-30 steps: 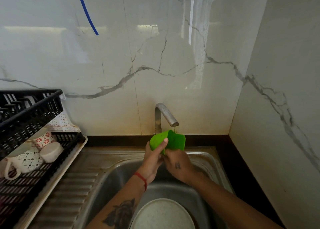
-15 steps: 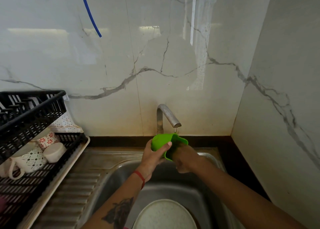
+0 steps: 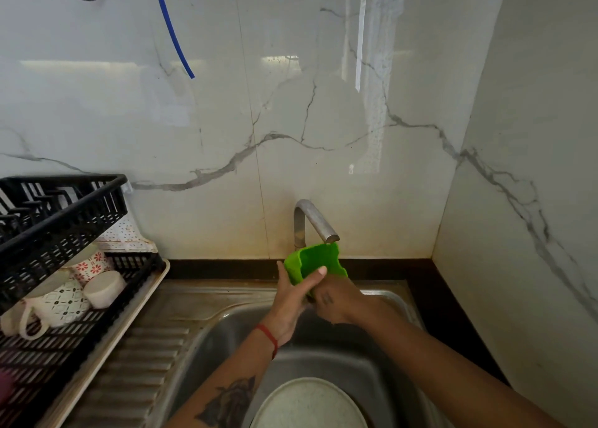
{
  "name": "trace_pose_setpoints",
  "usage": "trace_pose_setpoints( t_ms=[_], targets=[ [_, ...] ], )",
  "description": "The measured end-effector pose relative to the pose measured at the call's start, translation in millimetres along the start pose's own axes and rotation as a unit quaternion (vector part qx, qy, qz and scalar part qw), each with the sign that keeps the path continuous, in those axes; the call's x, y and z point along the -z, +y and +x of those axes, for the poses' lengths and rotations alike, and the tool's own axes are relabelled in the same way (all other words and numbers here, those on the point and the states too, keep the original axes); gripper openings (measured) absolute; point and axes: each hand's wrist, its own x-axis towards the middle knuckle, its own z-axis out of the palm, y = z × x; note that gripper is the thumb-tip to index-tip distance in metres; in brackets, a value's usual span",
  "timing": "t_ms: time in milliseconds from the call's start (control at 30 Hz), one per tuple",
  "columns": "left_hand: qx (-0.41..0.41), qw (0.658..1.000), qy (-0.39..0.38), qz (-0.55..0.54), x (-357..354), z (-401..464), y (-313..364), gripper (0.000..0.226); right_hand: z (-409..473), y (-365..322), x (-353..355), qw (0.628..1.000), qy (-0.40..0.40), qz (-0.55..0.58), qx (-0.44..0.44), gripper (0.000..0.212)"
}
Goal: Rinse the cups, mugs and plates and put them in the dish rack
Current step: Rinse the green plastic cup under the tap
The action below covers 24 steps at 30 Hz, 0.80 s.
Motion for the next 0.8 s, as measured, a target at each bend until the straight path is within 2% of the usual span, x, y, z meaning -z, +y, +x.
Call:
trace_pose_setpoints(
  t_ms=[33, 100, 133, 167, 233, 267, 333, 400, 433, 500, 567, 600, 633, 700, 767, 800],
  targets=[
    [-0.003, 1.000, 0.006, -0.003, -2, -1, -2, 0.092, 0, -3, 0, 0.999, 0.001, 0.053, -0.004, 0.022],
    [-0.017, 1.000, 0.016, 0.018, -1, -1, 1, 0.054, -2, -5, 0, 0.995, -0.058, 0.075, -0.012, 0.019],
    [-0.019, 0.999, 0.016, 0.034, 3, 0, 1, 0.042, -3, -2, -1, 0.995, -0.097, 0.034, -0.014, 0.021],
    [-0.021, 0.999, 0.008, 0.048, 6, 0, 2, 0.041, -2, 0, -2, 0.991, -0.123, -0.045, -0.017, 0.027],
    [-0.021, 0.998, 0.000, 0.066, 8, 0, -2, 0.051, -1, 2, 1, 0.969, -0.144, -0.200, -0.034, 0.036],
    [-0.022, 0.997, 0.007, 0.071, 7, 0, -3, 0.059, 0, 0, 3, 0.965, -0.144, -0.216, -0.043, 0.036],
    [-0.013, 0.997, 0.026, 0.068, 6, 1, -6, 0.071, 4, -6, 2, 0.982, -0.144, -0.109, -0.058, 0.030],
    [-0.008, 0.997, 0.037, 0.069, 8, 1, -5, 0.070, 2, -13, 4, 0.984, -0.159, 0.047, -0.063, 0.023],
    [-0.015, 0.996, 0.034, 0.078, 10, 1, -3, 0.066, 0, -14, 4, 0.984, -0.158, 0.058, -0.055, 0.021],
    [-0.020, 0.994, 0.017, 0.110, 13, 1, 2, 0.071, -2, -14, 5, 0.985, -0.150, -0.077, -0.036, 0.023],
    [-0.011, 0.990, 0.003, 0.139, 16, 2, 5, 0.081, -3, -13, 5, 0.961, -0.151, -0.230, -0.016, 0.030],
    [-0.013, 0.991, -0.003, 0.133, 16, 1, 7, 0.086, -1, -11, 5, 0.959, -0.146, -0.242, -0.024, 0.033],
    [-0.016, 0.993, -0.005, 0.113, 14, 0, 7, 0.094, 0, -11, 7, 0.967, -0.136, -0.213, -0.034, 0.034],
    [-0.013, 0.998, -0.002, 0.053, 9, -4, 3, 0.104, 2, -11, 9, 0.995, -0.077, -0.041, -0.055, 0.031],
    [-0.026, 0.999, 0.005, 0.028, 4, -6, -2, 0.087, -1, -17, 8, 0.986, -0.016, 0.160, -0.052, 0.027],
    [-0.031, 0.999, 0.009, 0.038, 3, -6, -3, 0.075, -4, -18, 6, 0.976, -0.004, 0.211, -0.048, 0.027]
  ],
)
